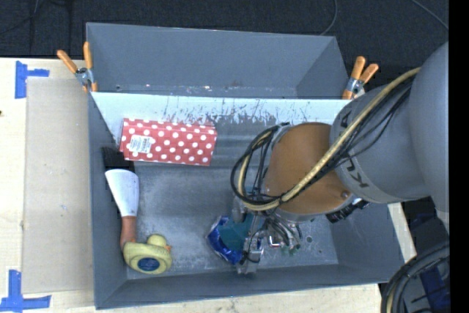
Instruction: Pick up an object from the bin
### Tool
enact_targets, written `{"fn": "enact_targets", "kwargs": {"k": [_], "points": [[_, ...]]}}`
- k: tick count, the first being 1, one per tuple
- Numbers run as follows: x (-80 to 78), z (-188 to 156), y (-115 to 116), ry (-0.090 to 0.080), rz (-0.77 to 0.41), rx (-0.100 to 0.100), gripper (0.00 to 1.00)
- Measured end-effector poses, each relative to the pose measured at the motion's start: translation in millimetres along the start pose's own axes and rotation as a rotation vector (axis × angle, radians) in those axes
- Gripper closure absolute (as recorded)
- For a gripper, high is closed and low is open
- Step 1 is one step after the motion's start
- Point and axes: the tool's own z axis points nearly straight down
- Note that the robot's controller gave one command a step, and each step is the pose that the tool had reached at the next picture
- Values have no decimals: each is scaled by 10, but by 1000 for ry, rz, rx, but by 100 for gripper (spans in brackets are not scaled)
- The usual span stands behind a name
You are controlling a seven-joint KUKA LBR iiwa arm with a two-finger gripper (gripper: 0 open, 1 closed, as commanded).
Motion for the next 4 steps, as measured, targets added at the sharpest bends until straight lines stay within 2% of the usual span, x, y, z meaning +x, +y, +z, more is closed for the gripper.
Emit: {"fn": "enact_targets", "kwargs": {"k": [1,2,3,4], "points": [[3,110,-97,-9,-135,0,0],[-20,152,-114,-14,-184,-1,0],[40,171,-199,-36,-154,-10,100],[40,171,-201,-36,-153,-10,100]]}}
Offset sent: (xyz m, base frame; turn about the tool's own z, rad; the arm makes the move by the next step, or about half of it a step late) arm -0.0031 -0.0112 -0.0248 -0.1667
